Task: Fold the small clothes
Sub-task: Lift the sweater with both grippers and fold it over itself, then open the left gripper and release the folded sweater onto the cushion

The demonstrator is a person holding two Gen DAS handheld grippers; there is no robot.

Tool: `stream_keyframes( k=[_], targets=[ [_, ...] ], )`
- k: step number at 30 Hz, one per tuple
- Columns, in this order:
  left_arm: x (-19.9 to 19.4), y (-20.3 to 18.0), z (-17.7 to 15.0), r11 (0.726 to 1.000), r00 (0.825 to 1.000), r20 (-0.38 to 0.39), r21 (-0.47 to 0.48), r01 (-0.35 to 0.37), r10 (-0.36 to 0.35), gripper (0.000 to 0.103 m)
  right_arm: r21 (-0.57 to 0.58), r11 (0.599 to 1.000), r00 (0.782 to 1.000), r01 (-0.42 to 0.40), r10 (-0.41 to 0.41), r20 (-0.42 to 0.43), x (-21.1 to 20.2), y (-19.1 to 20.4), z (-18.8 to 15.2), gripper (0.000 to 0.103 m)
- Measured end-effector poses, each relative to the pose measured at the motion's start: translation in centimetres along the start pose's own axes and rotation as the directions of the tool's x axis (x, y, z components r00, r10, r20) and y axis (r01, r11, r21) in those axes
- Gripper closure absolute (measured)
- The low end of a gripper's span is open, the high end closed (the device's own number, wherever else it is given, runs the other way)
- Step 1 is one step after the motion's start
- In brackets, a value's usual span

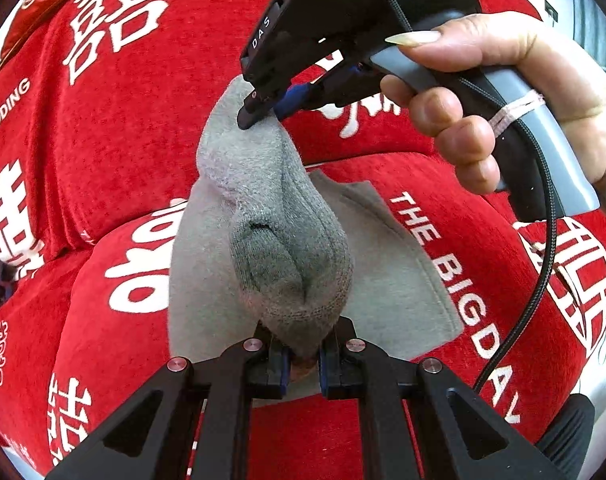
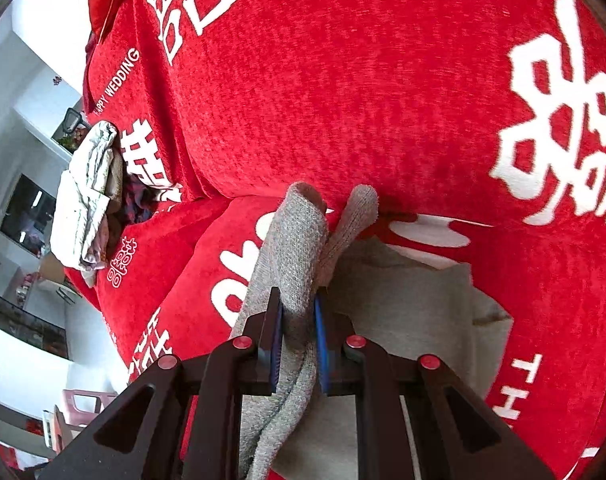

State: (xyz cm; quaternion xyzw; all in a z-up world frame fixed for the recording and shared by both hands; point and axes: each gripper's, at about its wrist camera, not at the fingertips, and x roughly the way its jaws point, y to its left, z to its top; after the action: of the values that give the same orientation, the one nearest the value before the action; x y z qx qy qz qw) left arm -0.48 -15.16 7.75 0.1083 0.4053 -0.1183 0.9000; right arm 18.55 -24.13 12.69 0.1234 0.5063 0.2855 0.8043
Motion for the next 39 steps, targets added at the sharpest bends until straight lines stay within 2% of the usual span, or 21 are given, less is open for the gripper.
stream_keyframes(
  k=[9, 16, 26, 29, 31, 32, 33, 34, 36, 39],
  targets=[
    [1.2, -4.4, 0.5, 0.996, 1.0, -0.022, 0.085, 0.003, -0.001, 0.092, 0.08, 0.996, 0.999, -0.03, 0.026, 0.046, -1.7, -5.2, -2.3, 0.088],
    [3.9, -8.3, 0.1, 0.986, 0.998, -0.066, 0.165, -0.005, 0.016, 0.092, 0.168, 0.985, 0.998, -0.041, 0.032, 0.057, -1.5, -10.3, -4.3, 0.088],
    [6.4, -10.1, -1.1, 0.971, 0.992, -0.1, 0.233, -0.053, 0.078, 0.091, 0.256, 0.965, 0.998, -0.05, 0.039, 0.051, 0.8, -15.1, -6.9, 0.088],
    [6.1, -10.0, -1.0, 0.971, 0.992, -0.101, 0.236, -0.048, 0.074, 0.089, 0.297, 0.953, 0.998, -0.054, 0.042, 0.048, 0.8, -15.9, -7.3, 0.083],
    [5.5, -9.9, -1.0, 0.973, 0.994, -0.101, 0.23, -0.018, 0.042, 0.05, 0.315, 0.948, 0.998, -0.05, 0.033, 0.06, 0.2, -16.2, -7.7, 0.083],
    [5.0, -9.8, -0.8, 0.978, 0.995, -0.092, 0.208, -0.012, 0.032, 0.019, 0.319, 0.946, 0.997, -0.052, 0.032, 0.067, -0.2, -16.1, -7.8, 0.083],
    [4.6, -9.5, -0.8, 0.981, 0.997, -0.075, 0.194, -0.017, 0.032, 0.011, 0.319, 0.946, 0.996, -0.065, 0.043, 0.074, -0.6, -16.1, -8.0, 0.082],
    [3.8, -9.2, -0.7, 0.984, 0.999, -0.043, 0.179, -0.013, 0.021, 0.011, 0.317, 0.945, 0.995, -0.077, 0.054, 0.081, -1.0, -16.0, -8.2, 0.082],
    [2.3, -8.6, -0.8, 0.981, 0.999, -0.026, 0.191, 0.027, -0.023, 0.011, 0.326, 0.942, 0.995, -0.083, 0.057, 0.087, -1.6, -15.9, -8.7, 0.076],
    [0.1, -6.9, -1.3, 0.98, 0.999, 0.025, 0.195, 0.032, -0.038, 0.011, 0.312, 0.945, 0.992, -0.101, 0.071, 0.104, -2.7, -14.6, -10.0, 0.057]
  ],
)
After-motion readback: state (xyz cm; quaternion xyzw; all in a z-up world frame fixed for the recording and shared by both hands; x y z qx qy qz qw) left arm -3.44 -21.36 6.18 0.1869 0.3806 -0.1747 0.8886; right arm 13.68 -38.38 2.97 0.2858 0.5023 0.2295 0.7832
